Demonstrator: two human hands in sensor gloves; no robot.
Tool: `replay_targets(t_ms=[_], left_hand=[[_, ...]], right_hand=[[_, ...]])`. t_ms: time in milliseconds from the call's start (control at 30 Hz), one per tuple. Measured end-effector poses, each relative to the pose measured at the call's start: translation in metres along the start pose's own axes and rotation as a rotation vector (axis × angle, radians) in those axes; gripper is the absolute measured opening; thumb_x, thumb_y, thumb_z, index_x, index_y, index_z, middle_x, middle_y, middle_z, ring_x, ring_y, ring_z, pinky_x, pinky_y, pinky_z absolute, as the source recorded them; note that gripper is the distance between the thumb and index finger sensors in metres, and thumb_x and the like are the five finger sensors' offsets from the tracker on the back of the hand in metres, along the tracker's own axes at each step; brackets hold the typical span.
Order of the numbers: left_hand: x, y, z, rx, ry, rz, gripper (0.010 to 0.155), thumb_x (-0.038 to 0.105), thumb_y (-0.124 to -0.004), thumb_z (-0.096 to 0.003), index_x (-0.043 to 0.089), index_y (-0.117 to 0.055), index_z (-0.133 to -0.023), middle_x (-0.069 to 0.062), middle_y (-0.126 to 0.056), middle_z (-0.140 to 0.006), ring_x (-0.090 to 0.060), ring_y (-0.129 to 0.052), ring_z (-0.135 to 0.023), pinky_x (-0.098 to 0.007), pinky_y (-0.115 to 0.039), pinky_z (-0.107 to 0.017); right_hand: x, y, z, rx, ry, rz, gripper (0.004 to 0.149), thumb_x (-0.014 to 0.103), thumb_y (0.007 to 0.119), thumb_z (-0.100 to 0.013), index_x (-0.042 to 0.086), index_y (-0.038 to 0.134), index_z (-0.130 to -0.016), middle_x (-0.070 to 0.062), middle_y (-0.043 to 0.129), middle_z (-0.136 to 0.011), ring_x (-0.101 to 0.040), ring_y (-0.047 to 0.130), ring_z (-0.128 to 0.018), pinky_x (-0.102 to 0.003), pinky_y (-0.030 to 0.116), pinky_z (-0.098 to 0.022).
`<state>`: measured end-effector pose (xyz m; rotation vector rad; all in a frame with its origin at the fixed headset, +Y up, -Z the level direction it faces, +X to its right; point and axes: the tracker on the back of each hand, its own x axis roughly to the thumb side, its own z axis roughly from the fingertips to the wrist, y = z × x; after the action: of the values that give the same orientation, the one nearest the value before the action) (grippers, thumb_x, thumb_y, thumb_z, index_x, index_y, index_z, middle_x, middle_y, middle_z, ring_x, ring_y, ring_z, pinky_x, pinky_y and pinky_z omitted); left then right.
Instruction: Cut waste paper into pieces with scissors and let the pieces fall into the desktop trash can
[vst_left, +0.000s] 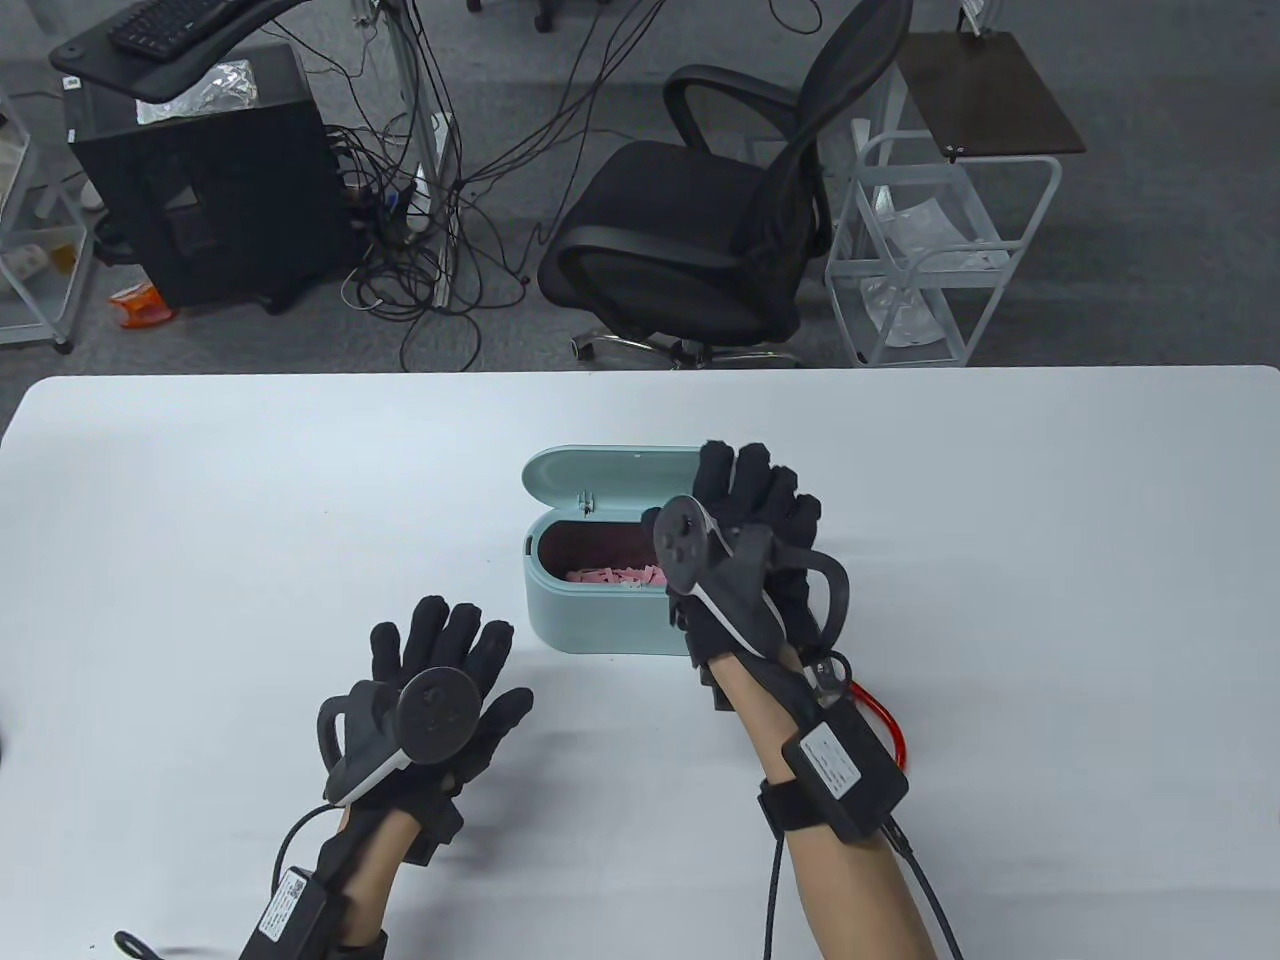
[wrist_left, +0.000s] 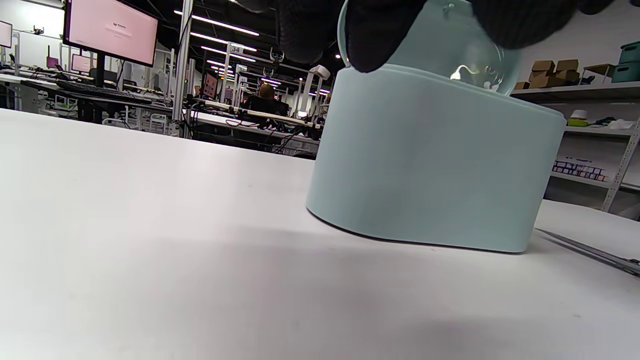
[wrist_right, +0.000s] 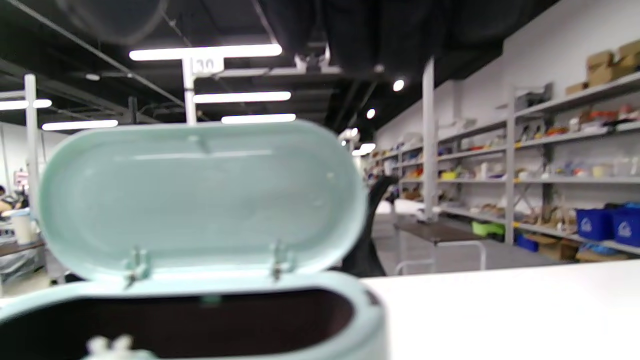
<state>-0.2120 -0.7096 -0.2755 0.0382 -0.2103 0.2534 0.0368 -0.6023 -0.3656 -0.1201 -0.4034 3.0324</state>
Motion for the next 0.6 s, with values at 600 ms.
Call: replay_targets(t_ms=[600], left_hand=[[0.000,-0.004,-0.002,-0.029,-0.003,-0.019,0.076,0.065,-0.064,-0.0469,0.027,-0.059,-0.112,-0.008,-0.055,-0.123,-0.042,-0.036,-0.115,-0.070,-0.028,-0.075]], right_hand=[[0.047,0.039,-0.023,0.081,-0.182,0.088,0.080,0.066,0.058,-0.040,0.033,0.030,-0.107,-0.003,0.042,-0.119,-0.039,0.042,-0.110,-0.068,0.032,-0.080]])
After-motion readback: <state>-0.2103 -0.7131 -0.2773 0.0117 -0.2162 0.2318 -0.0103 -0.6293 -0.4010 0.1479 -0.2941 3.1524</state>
